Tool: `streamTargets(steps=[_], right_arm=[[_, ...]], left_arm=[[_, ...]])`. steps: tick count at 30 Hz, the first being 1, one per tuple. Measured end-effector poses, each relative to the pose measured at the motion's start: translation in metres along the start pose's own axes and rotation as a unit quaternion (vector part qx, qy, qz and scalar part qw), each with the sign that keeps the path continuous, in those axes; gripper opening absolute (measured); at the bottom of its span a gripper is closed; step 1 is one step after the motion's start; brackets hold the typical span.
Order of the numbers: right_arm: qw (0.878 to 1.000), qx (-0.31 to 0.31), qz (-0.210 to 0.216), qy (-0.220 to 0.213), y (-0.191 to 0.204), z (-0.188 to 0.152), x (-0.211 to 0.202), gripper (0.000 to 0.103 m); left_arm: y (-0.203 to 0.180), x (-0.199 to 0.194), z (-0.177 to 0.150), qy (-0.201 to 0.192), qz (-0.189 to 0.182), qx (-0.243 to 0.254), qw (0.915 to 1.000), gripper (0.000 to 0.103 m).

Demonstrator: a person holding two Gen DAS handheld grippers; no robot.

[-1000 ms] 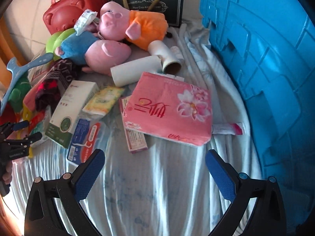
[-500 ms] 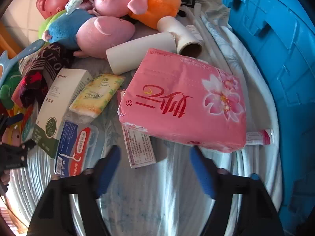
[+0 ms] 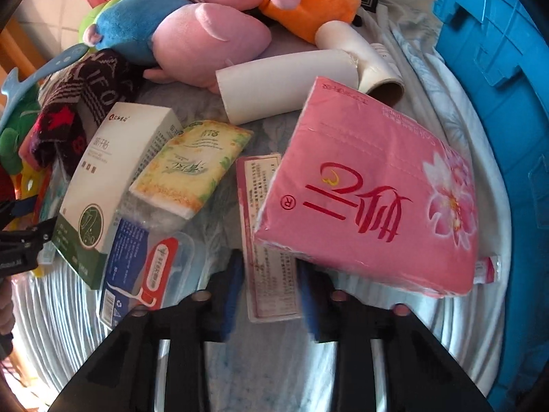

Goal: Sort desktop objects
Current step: 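Grasp the red-and-teal medicine box with the left tool while the right tool grasps a slim pink box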

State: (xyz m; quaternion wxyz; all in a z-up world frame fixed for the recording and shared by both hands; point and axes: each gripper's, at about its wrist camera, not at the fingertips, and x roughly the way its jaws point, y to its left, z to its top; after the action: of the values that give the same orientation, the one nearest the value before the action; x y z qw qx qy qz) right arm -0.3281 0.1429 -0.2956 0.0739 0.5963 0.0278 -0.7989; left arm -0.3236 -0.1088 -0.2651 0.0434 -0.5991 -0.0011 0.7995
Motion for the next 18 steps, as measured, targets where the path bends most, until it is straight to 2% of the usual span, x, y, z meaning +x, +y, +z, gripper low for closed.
streamTargets(steps=[3,6,9,14,18], right_arm=[[1.000,-0.008,0.002,-0.007,0.003,-0.008,-0.013,0.028],[1.000,-0.007,0.011,-0.017,0.002,-0.020,-0.031,0.028],[0.999,-0.012,0.017,-0.031,0.004,-0.034,-0.052,0.028],[0.996,-0.026,0.022,-0.080,0.005,-0.049,-0.092,0.028],[0.991,-0.026,0.025,-0.132,0.006,-0.062,-0.129,0.028]], left_arm=[[-0.002,-0.017,-0.010,-0.012,0.001,-0.016,0.9998,0.082],[-0.006,-0.036,-0.020,-0.029,0.020,-0.017,0.9992,0.079],[-0.009,-0.056,-0.030,-0.044,0.019,-0.019,0.9987,0.078],[-0.014,-0.098,-0.051,-0.084,0.011,-0.034,0.9958,0.078],[-0.008,-0.116,-0.059,-0.122,0.015,-0.030,0.9920,0.078]])
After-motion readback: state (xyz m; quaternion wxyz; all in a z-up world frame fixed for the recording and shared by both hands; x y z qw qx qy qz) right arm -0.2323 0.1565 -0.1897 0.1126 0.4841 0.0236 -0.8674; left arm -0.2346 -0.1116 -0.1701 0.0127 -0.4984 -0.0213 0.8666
